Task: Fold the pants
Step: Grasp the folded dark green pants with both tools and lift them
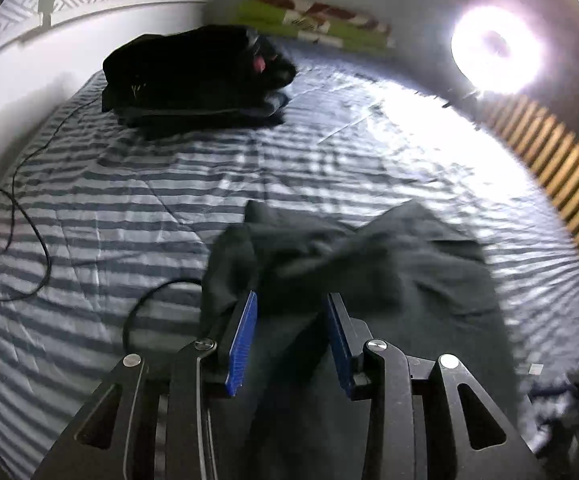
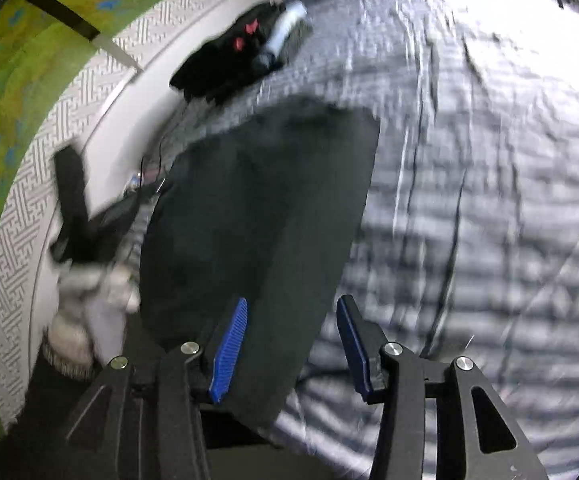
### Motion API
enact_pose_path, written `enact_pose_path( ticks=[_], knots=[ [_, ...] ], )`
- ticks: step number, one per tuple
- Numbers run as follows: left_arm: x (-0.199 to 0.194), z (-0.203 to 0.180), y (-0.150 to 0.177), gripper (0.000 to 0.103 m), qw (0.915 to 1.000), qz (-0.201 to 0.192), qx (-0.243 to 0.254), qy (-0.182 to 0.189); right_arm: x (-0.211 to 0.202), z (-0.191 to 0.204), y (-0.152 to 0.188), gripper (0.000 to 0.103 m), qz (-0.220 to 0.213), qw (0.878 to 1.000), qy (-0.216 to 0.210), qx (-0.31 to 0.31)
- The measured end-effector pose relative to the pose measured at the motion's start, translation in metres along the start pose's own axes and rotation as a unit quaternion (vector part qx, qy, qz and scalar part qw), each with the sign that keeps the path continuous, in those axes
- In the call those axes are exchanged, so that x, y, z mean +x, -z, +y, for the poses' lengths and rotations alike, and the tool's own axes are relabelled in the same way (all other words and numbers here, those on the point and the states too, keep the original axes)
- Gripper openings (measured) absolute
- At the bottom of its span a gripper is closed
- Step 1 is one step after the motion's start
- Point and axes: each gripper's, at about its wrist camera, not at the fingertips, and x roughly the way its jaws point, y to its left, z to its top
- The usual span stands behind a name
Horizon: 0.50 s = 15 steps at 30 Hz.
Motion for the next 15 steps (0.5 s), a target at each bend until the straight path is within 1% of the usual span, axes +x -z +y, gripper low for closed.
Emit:
enact_pose_path(
  ticks=[1, 2, 4, 5, 7, 9, 11, 13, 14, 15],
  knots=[
    [0.008, -0.001, -0.002, 0.038, 0.9999, 0.001, 0.007, -0.015, 0.007, 0.003, 0.007, 0.043, 0.01, 1.0, 0.002, -0.009],
    [0.016, 0.0, -0.004, 0.038, 0.9997, -0.003, 0.007, -0.024, 0.016, 0.008, 0.013, 0.04, 0.023, 0.999, 0.003, -0.023],
    [0.023, 0.002, -0.011, 0.038, 0.9994, -0.004, 0.005, -0.035, 0.032, 0.02, 0.029, 0.034, 0.055, 0.997, 0.01, -0.06],
    [0.024, 0.004, -0.015, 0.038, 0.9992, -0.003, -0.003, -0.04, 0.034, 0.025, 0.035, 0.033, 0.066, 0.994, 0.016, -0.08],
    [0.013, 0.011, -0.02, 0.038, 0.9991, -0.009, -0.015, -0.039, 0.028, 0.029, 0.038, 0.033, 0.068, 0.993, 0.02, -0.099],
    [-0.006, 0.017, -0.022, 0.041, 0.9979, -0.024, -0.011, -0.059, 0.012, 0.026, 0.032, 0.033, 0.057, 0.993, 0.02, -0.101],
    [-0.024, 0.024, -0.02, 0.044, 0.9977, -0.03, -0.018, -0.058, -0.012, 0.018, 0.018, 0.033, 0.02, 0.995, 0.028, -0.095],
    [-0.048, 0.028, -0.011, 0.047, 0.998, -0.036, -0.016, -0.049, -0.027, 0.013, 0.003, 0.033, -0.01, 0.995, 0.032, -0.092],
    [-0.057, 0.027, -0.005, 0.051, 0.9982, -0.038, -0.006, -0.046, -0.031, 0.011, -0.004, 0.033, -0.02, 0.995, 0.039, -0.089],
    [-0.064, 0.025, 0.001, 0.056, 0.9982, -0.037, 0.004, -0.048, -0.034, 0.007, -0.014, 0.033, -0.033, 0.995, 0.045, -0.083]
  ],
)
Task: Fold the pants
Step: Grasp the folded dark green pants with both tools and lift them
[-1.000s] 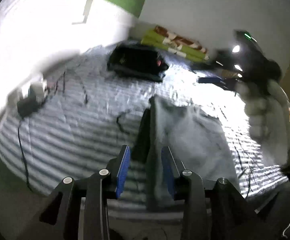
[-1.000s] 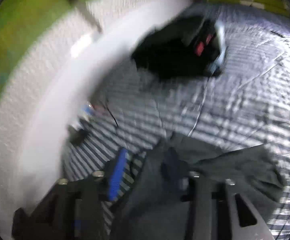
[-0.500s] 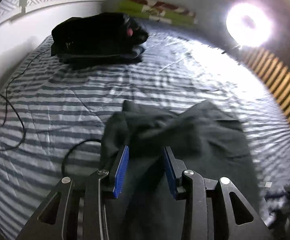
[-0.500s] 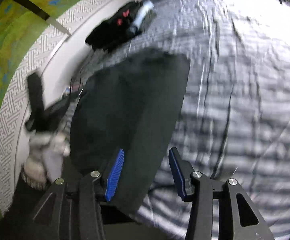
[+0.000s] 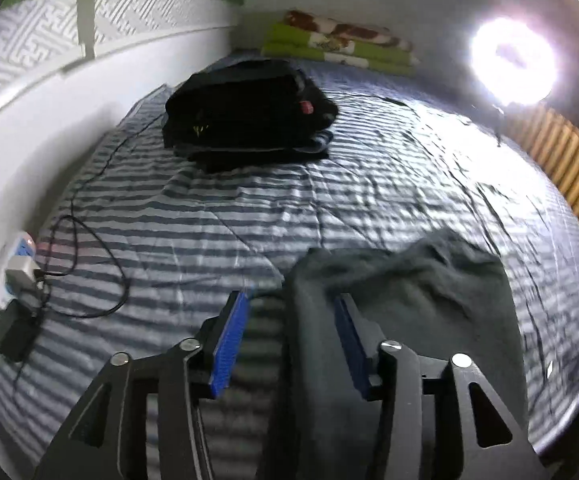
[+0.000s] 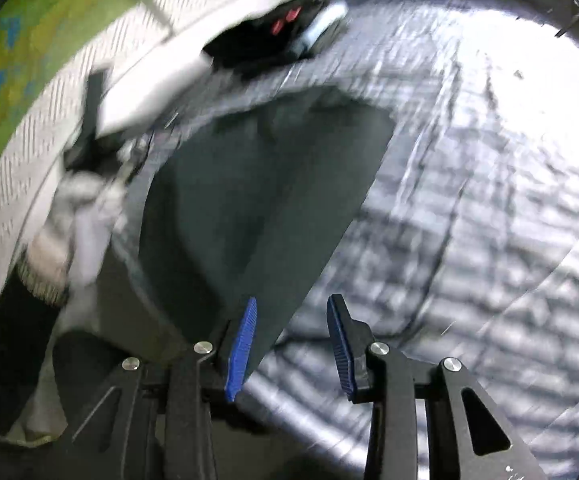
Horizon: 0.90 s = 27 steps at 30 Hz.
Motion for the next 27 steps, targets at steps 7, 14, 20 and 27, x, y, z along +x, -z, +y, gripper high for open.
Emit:
enact_pose_path(
  ticks=[7, 14, 20, 27],
  knots=[
    [0.011, 0.024, 0.018, 0.078, 0.9962, 0.058, -0.058, 0.029, 0.045, -0.043, -0.024, 0.047, 0.017, 0.996, -0.017, 0.089],
    [0.057, 0.046, 0.019, 0.082, 0.9787, 0.135, -0.109, 0.109, 0.069, -0.058, -0.024, 0.053, 0.032, 0.984, -0.087, 0.152],
    [0.09, 0.049, 0.012, 0.087, 0.9635, 0.167, -0.127, 0.165, 0.083, -0.049, -0.043, 0.053, 0.035, 0.985, -0.088, 0.143],
    [0.099, 0.029, 0.005, 0.065, 0.9685, 0.157, -0.095, 0.168, 0.099, -0.041, -0.067, 0.054, 0.04, 0.987, -0.087, 0.131]
  ],
)
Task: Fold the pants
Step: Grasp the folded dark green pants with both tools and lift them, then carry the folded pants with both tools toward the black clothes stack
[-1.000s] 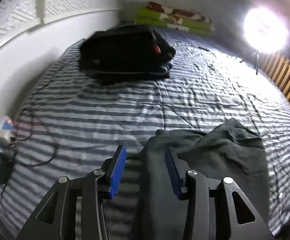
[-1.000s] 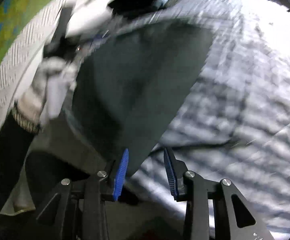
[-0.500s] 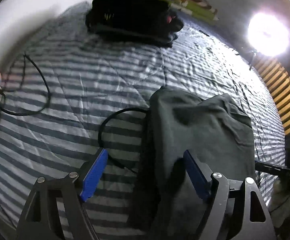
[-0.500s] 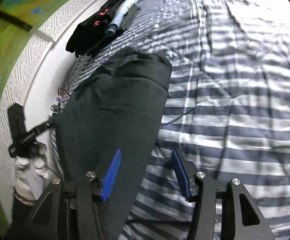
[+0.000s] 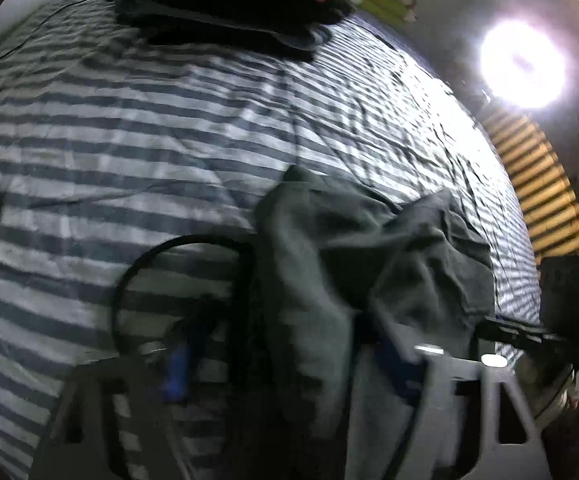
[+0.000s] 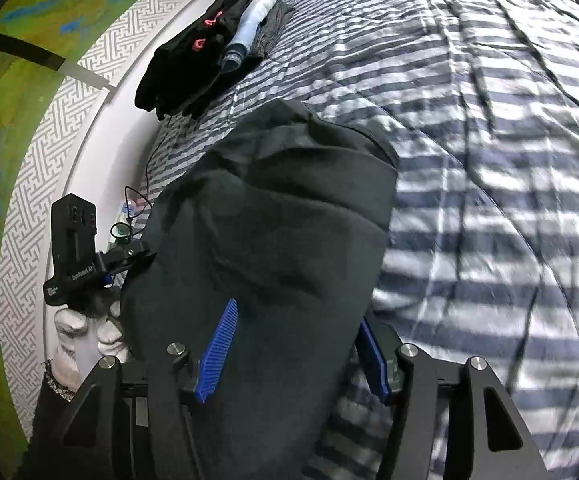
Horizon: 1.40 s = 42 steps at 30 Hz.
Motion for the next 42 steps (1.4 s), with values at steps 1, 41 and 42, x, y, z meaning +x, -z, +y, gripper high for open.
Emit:
enact_pose_path(
  ticks=[1, 41, 42],
  knots=[
    [0.0, -0.003, 0.0, 0.063, 0.9999, -0.004, 0.006, -0.013, 0.004, 0.003, -0.003, 0.051, 0.001, 1.0, 0.004, -0.004],
    [-0.274, -0.071, -0.125, 0.014, 0.9354, -0.35, 0.036, -0.032, -0.13, 0.232, -0.136, 0.008, -0.243, 0.936, 0.054, -0.249],
    [-0.278, -0.068, -0.138, 0.014, 0.9332, -0.356, 0.035, -0.036, -0.129, 0.236, -0.145, 0.008, -0.245, 0.935, 0.05, -0.251]
  ],
)
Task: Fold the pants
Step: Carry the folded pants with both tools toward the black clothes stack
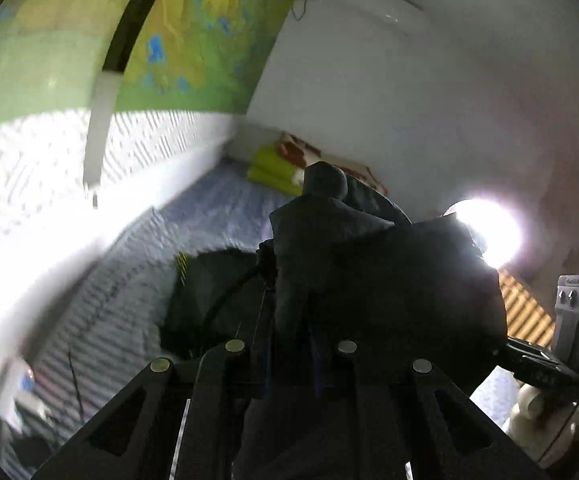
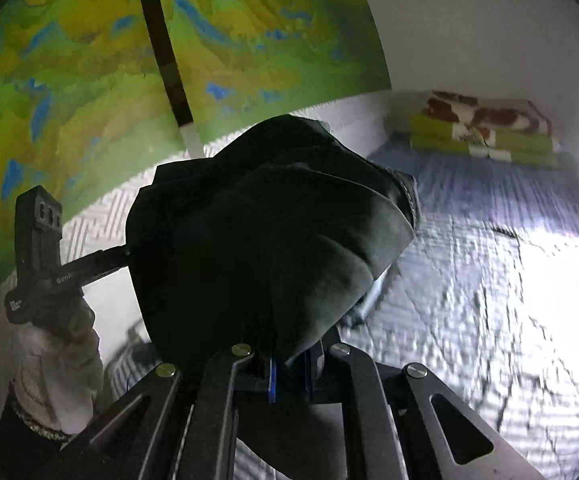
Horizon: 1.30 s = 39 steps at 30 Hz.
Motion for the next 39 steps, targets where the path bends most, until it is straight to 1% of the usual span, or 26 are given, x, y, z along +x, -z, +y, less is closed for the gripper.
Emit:
enact_pose_path(
  ticks=[2, 3, 6, 8, 12, 15, 17, 18, 19, 22, 23, 24, 26, 27, 28, 29, 30, 31, 32, 33, 34, 35, 36, 38, 39],
  knots=[
    [0.016, 0.011, -0.023, 0.014, 0.9999, -0.008, -0.001, -0.01, 0.019, -0.003, -0.02, 0.008, -0.006, 1.0, -0.005, 0.002],
    [0.026, 0.015, -0.033, 0.013, 0.9998, -0.009, 0.003, -0.017, 0.034, -0.007, -0.032, 0.008, -0.008, 1.0, -0.009, 0.005],
    [0.056, 0.029, -0.054, 0.013, 0.9993, -0.006, 0.011, -0.036, 0.079, -0.021, -0.051, 0.008, 0.001, 0.999, -0.021, 0.025],
    [0.08, 0.041, -0.066, 0.013, 0.9991, -0.001, 0.006, -0.043, 0.107, -0.03, -0.06, 0.008, 0.008, 0.999, -0.025, 0.033],
    [0.147, 0.075, -0.075, 0.013, 0.9981, 0.023, -0.004, -0.056, 0.171, -0.054, -0.072, 0.008, 0.027, 0.999, -0.02, 0.041],
    [0.194, 0.096, -0.074, 0.013, 0.9967, 0.039, -0.01, -0.07, 0.214, -0.072, -0.078, 0.008, 0.042, 0.998, -0.014, 0.055],
    [0.224, 0.109, -0.071, 0.012, 0.9955, 0.05, -0.013, -0.079, 0.238, -0.081, -0.077, 0.008, 0.048, 0.998, 0.002, 0.051],
    [0.239, 0.115, -0.07, 0.008, 0.9951, 0.054, -0.017, -0.081, 0.252, -0.087, -0.078, 0.008, 0.052, 0.997, 0.01, 0.049],
    [0.252, 0.12, -0.068, 0.007, 0.995, 0.057, -0.021, -0.08, 0.262, -0.092, -0.077, 0.008, 0.055, 0.997, 0.015, 0.049],
    [0.294, 0.135, -0.061, 0.007, 0.9928, 0.069, -0.029, -0.093, 0.297, -0.111, -0.07, 0.008, 0.073, 0.995, 0.025, 0.061],
    [0.313, 0.139, -0.058, 0.008, 0.9907, 0.083, -0.025, -0.104, 0.306, -0.114, -0.068, 0.009, 0.078, 0.994, 0.034, 0.062],
    [0.327, 0.144, -0.056, 0.012, 0.987, 0.096, -0.024, -0.127, 0.32, -0.119, -0.063, 0.01, 0.09, 0.993, 0.055, 0.051],
    [0.341, 0.153, -0.059, 0.012, 0.9822, 0.104, -0.026, -0.154, 0.339, -0.126, -0.058, 0.029, 0.125, 0.987, 0.097, 0.034],
    [0.337, 0.156, -0.066, 0.012, 0.9806, 0.084, -0.033, -0.174, 0.344, -0.136, -0.055, 0.031, 0.14, 0.982, 0.119, 0.041],
    [0.327, 0.155, -0.067, 0.013, 0.982, 0.067, -0.037, -0.173, 0.341, -0.145, -0.055, 0.031, 0.134, 0.981, 0.127, 0.054],
    [0.318, 0.152, -0.074, 0.014, 0.9855, 0.05, -0.032, -0.159, 0.334, -0.151, -0.056, 0.032, 0.124, 0.982, 0.127, 0.066],
    [0.313, 0.148, -0.076, 0.014, 0.9868, 0.043, -0.023, -0.155, 0.322, -0.158, -0.058, 0.032, 0.107, 0.983, 0.131, 0.077],
    [0.308, 0.141, -0.076, 0.015, 0.9889, 0.044, -0.012, -0.141, 0.313, -0.16, -0.061, 0.032, 0.089, 0.982, 0.145, 0.076],
    [0.307, 0.135, -0.075, 0.015, 0.9918, 0.055, -0.003, -0.115, 0.304, -0.158, -0.064, 0.034, 0.071, 0.983, 0.154, 0.069],
    [0.309, 0.129, -0.072, 0.015, 0.9934, 0.066, 0.004, -0.094, 0.294, -0.152, -0.066, 0.035, 0.056, 0.988, 0.134, 0.055],
    [0.313, 0.121, -0.067, 0.015, 0.9932, 0.075, 0.013, -0.089, 0.289, -0.145, -0.067, 0.034, 0.052, 0.991, 0.113, 0.044],
    [0.325, 0.116, -0.062, 0.015, 0.9918, 0.093, 0.023, -0.085, 0.286, -0.138, -0.066, 0.035, 0.049, 0.993, 0.1, 0.037],
    [0.333, 0.111, -0.06, 0.015, 0.9914, 0.104, 0.023, -0.076, 0.285, -0.127, -0.063, 0.034, 0.051, 0.995, 0.08, 0.022],
    [0.35, 0.107, -0.052, 0.017, 0.9904, 0.125, 0.008, -0.059, 0.294, -0.109, -0.057, 0.034, 0.073, 0.996, 0.053, -0.006],
    [0.362, 0.109, -0.05, 0.021, 0.9892, 0.132, 0.004, -0.065, 0.3, -0.099, -0.049, 0.034, 0.089, 0.994, 0.049, -0.027]
  ],
)
